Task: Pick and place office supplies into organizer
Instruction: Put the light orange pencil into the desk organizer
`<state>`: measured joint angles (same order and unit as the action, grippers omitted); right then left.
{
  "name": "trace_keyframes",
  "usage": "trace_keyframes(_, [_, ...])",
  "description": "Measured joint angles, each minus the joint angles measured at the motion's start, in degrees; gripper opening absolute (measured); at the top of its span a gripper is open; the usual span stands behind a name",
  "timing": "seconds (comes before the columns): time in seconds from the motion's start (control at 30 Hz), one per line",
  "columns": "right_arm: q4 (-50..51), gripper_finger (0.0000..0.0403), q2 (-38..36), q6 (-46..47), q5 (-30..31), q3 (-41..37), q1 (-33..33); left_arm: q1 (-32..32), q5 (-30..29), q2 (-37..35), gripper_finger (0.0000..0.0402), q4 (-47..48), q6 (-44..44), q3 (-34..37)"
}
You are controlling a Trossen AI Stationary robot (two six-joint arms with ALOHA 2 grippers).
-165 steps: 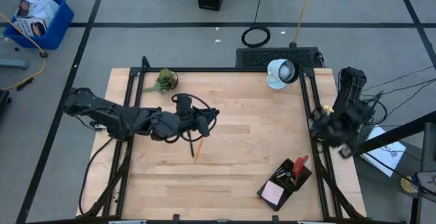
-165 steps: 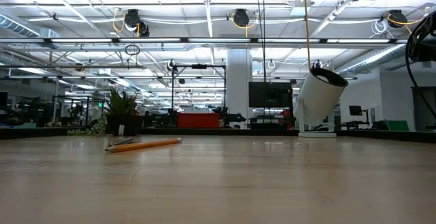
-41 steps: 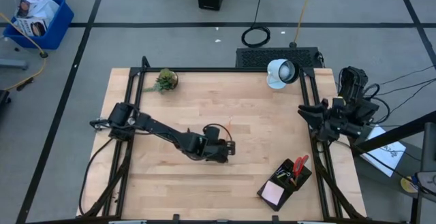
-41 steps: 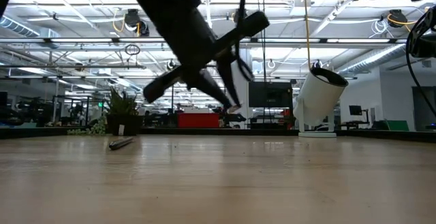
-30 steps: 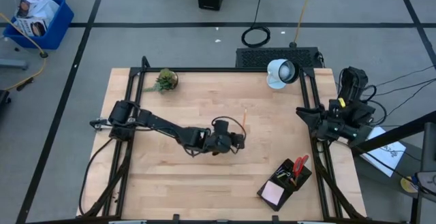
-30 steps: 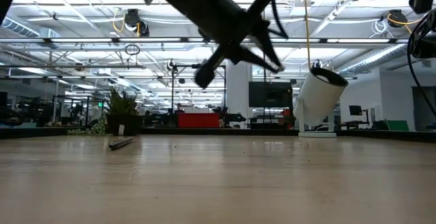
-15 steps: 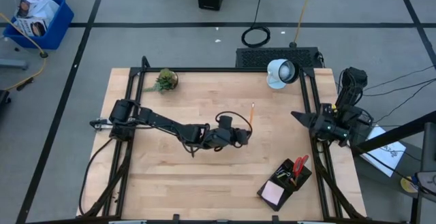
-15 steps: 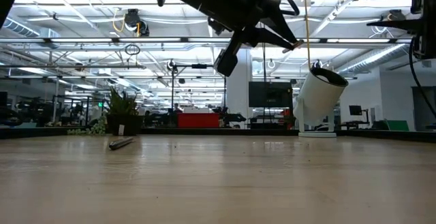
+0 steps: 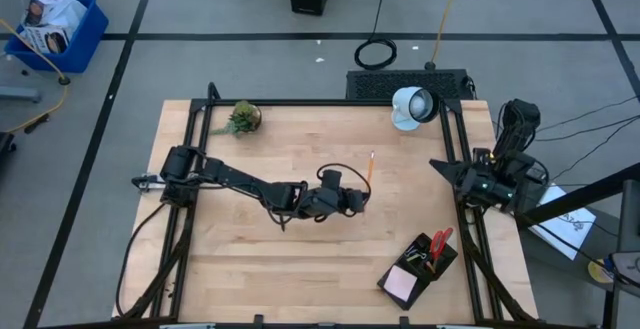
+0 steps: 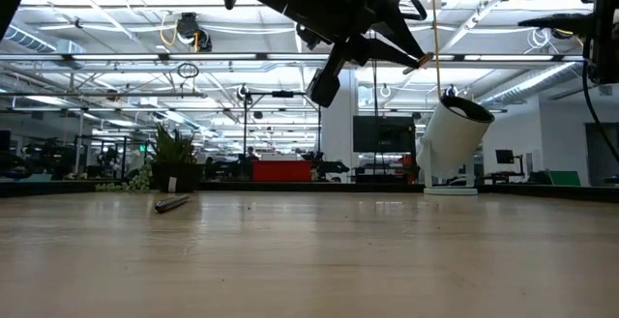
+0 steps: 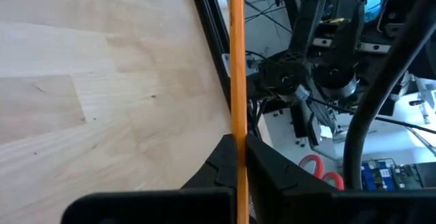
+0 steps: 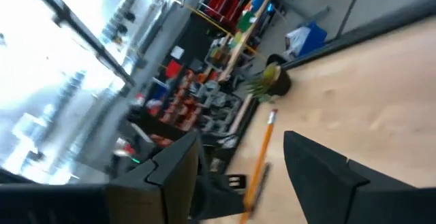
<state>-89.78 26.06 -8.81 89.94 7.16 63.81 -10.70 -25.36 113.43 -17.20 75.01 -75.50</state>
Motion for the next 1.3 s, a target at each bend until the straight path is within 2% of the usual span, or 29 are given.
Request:
trace_keyframes(0.1, [0.0, 0.0208, -1.0, 4.3, -0.6, 0.3, -0.6, 0.1, 0.0, 0.0, 0.0015, -0.6, -0.2, 0.0])
trace_keyframes(0.23, [0.2, 0.0209, -0.9, 2.6, -4.0, 1.9, -0.4, 0.1, -0.2, 0.0, 0.0005, -1.0, -0.5, 0.0])
trace_keyframes(0.4, [7.3, 0.0200, -0.9, -11.6, -5.5, 13.0, -0.1, 0.1, -0.1, 0.0, 0.0016, -1.2, -0.9, 0.0])
trace_keyframes(0.5, [11.2, 0.0200, -0.9, -19.6, -0.8, 19.7, 0.1, 0.1, -0.1, 0.0, 0.0008, -1.2, -0.8, 0.0])
trace_keyframes(0.63, [11.0, 0.0205, -1.2, -32.2, 0.0, 26.3, 1.9, 0.1, -0.1, 0.0, 0.0008, -1.2, -0.8, 0.0])
trace_keyframes(0.73, [10.7, 0.0207, -1.6, -37.3, 0.0, 30.0, 3.3, 0.1, 0.1, 0.0, 0.0016, -1.4, -0.5, 0.0])
trace_keyframes(0.87, [10.9, 0.0203, -1.5, -39.4, -0.2, 32.2, 6.2, 0.2, 0.1, 0.0, 0.0006, -1.6, -0.4, 0.0])
trace_keyframes(0.93, [10.7, 0.0200, -1.5, -41.5, -2.6, 34.1, 7.5, 0.2, 0.1, 0.0, 0.0005, -2.1, -0.4, 0.0])
trace_keyframes(1.07, [9.7, 0.0199, -2.5, -53.0, -7.6, 42.5, 8.2, 0.2, 0.1, 0.0, 0.0016, -2.5, -0.4, 0.0])
trace_keyframes(1.17, [14.2, 0.0202, -3.8, -53.1, -8.0, 47.7, 8.6, 0.2, 0.1, 0.0, 0.0013, -2.6, -0.3, 0.0])
trace_keyframes(1.23, [16.6, 0.0203, -3.9, -51.7, -12.2, 49.4, 10.2, 0.2, 0.1, 0.0, 0.0006, -2.7, -0.3, 0.0])
trace_keyframes(1.3, [19.8, 0.0204, -3.8, -50.5, -20.0, 50.9, 13.0, 0.2, 0.1, 0.0, 0.0005, -2.8, -0.4, 0.0])
